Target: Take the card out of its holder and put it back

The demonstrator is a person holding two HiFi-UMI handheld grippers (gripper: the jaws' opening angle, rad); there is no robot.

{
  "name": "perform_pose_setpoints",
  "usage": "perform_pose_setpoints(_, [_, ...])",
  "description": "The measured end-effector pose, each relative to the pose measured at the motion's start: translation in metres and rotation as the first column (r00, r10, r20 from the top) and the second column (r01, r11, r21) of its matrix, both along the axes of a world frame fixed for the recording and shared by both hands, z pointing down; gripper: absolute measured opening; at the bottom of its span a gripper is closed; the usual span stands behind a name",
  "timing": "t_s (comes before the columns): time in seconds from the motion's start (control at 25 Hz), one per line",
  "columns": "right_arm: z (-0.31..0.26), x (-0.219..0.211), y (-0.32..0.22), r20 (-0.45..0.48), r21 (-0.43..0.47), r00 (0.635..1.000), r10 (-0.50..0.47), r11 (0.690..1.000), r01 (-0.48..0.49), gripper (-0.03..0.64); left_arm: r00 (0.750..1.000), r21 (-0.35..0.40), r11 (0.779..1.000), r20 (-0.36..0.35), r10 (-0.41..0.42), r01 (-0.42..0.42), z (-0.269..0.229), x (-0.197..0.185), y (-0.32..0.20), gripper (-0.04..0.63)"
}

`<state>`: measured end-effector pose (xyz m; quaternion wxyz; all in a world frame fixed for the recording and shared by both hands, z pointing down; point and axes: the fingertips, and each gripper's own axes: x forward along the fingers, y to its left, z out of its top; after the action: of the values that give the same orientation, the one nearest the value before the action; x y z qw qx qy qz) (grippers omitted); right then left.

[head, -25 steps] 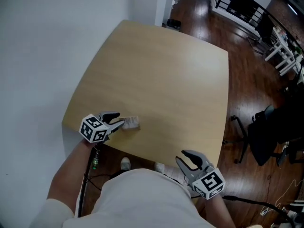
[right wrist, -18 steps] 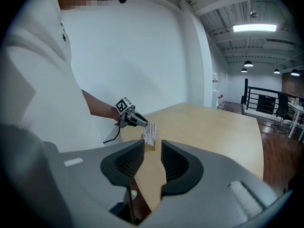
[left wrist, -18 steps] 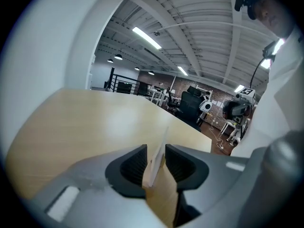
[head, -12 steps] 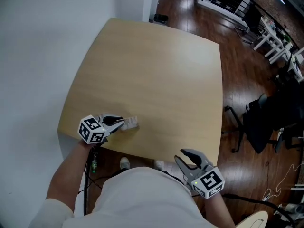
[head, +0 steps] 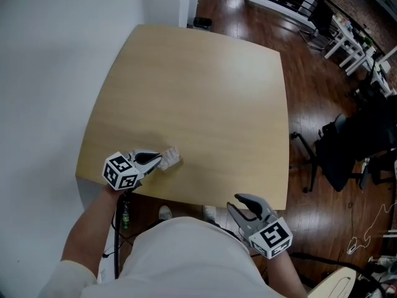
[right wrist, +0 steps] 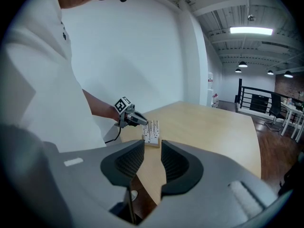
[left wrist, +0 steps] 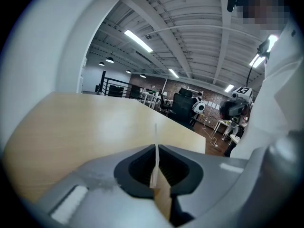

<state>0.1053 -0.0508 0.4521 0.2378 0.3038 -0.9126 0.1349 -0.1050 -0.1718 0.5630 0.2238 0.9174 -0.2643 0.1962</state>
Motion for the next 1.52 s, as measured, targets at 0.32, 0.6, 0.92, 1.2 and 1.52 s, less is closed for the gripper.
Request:
perform_pose_setpoints(0.32, [0.000,-0.002,0.006,0.005,0.006,1.000,-0.004,1.000,0.004,0.118,1.000,0.034,0.999,0.005,0.004,-0.004,-0.014,0.001,0.000,0.017])
perform_pose_setpoints(0.6, [-0.001,0.003,0.007,0.015,0.017,1.000,-0.026,1.000,0.026,0.118,1.000,0.084,0.996,-0.006,-0.005,0.006,-0.042,-0.002,0.001,0.017])
perform_pose_setpoints(0.92, [-0.001,0.007,0.007,0.029,0.021,0.997,-0.069,0.997,0.069,0.117,0.998,0.141,0.989,-0.036,-0.048,0.053,-0.082,-0.009,0.006,0.015])
perform_pose_setpoints(1.2, [0.006,0.001,-0.002,0.031,0.011,0.990,-0.139,0.990,0.138,0.118,0.983,0.210,0.961,-0.063,-0.170,0.180,-0.123,-0.053,0.013,0.015])
perform_pose_setpoints(1.52, [0.014,-0.020,-0.013,0.037,0.006,0.959,-0.280,0.960,0.280,0.117,0.920,0.227,0.892,-0.062,-0.387,0.390,-0.134,-0.120,0.067,0.015])
